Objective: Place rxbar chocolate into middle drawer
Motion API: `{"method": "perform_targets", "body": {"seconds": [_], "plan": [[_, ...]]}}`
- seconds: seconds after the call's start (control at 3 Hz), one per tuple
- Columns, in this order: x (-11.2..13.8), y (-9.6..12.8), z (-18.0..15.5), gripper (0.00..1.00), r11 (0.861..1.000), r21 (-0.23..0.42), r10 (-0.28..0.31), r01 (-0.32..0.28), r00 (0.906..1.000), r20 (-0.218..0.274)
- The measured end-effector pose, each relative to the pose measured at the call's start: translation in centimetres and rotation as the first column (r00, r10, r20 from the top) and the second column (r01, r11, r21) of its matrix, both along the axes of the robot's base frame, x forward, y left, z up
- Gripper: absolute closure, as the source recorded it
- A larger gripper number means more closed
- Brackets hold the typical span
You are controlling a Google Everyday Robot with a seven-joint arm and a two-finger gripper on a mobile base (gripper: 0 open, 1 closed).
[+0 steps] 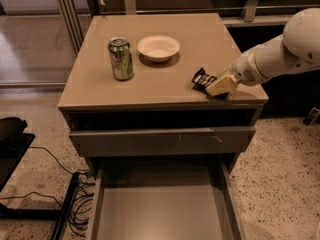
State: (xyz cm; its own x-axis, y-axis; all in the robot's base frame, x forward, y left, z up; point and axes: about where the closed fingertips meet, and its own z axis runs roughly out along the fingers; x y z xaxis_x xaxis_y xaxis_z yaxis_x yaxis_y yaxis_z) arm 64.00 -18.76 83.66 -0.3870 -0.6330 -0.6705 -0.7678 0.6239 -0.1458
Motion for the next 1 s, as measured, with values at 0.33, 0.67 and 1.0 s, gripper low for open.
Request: {"method": "perform_targets", "body": {"seconds": [0.33,0.67,1.0], "plan": [[-3.7,-0.6,0.9,1.0,1.0,-0.008,-0.005,0.006,0.9994,0.034],[-7.4,-1.1,1.2,1.0,1.0,-0.012,-0.008,0.009,0.9983,0.058],[-11.1,-1.2,0.1,1.0,1.0,-0.014,0.0,0.001,0.9988,0.049]]}}
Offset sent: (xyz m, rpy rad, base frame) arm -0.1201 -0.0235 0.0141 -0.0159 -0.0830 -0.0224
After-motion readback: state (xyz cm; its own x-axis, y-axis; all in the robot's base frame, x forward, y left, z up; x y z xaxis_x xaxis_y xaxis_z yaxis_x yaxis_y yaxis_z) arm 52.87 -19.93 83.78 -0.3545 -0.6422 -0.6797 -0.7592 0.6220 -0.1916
